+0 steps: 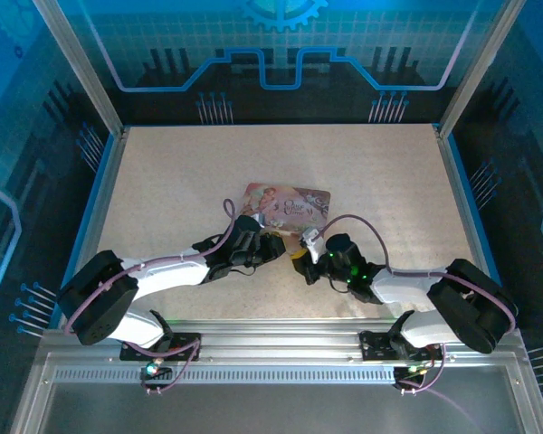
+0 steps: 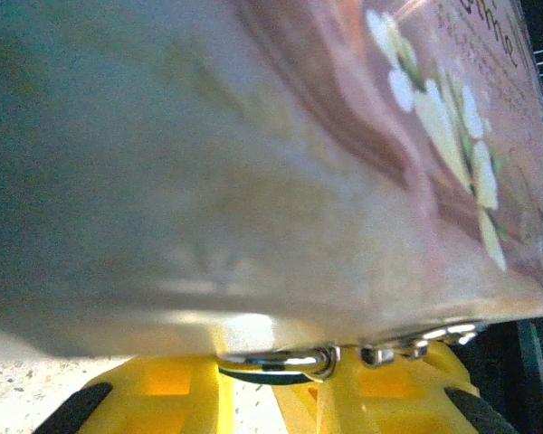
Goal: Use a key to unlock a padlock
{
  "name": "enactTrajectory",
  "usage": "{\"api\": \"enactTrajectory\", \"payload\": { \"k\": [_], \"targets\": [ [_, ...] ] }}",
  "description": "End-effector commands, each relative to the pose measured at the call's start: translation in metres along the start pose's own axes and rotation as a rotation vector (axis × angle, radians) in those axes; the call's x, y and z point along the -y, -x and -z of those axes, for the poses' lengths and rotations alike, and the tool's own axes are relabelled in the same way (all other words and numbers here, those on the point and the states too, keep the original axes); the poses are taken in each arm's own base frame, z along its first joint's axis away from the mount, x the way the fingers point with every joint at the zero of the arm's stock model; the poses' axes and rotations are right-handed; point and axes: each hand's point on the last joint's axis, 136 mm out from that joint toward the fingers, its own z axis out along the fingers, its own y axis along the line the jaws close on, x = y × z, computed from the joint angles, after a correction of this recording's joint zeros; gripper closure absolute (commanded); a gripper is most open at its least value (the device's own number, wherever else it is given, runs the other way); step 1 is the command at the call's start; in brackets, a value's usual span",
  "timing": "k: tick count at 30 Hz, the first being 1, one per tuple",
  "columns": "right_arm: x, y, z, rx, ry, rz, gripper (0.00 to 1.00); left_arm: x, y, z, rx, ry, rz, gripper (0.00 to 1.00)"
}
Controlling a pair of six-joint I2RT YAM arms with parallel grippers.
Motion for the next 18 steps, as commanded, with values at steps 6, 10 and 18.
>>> {"api": "enactTrajectory", "payload": {
  "k": [6, 10, 18],
  "targets": [
    [-0.011, 0.0166, -0.0028, 0.05, 0.043, 0.032, 0.91, 0.0216, 0.001, 0.0098, 0.01, -0.08, 0.002, 0.91],
    [-0.0116, 0.0176, -0.0004, 0.056, 0.044, 0.033, 0.91, 0.0216, 0.001, 0.0107, 0.012, -0.078, 0.002, 0.91],
    [-0.0123, 0.0231, 0.0043, 0.08, 0.043, 0.035, 0.91, 0.0212, 0.0007, 0.0104, 0.01, -0.07, -0.005, 0.91]
  ]
}}
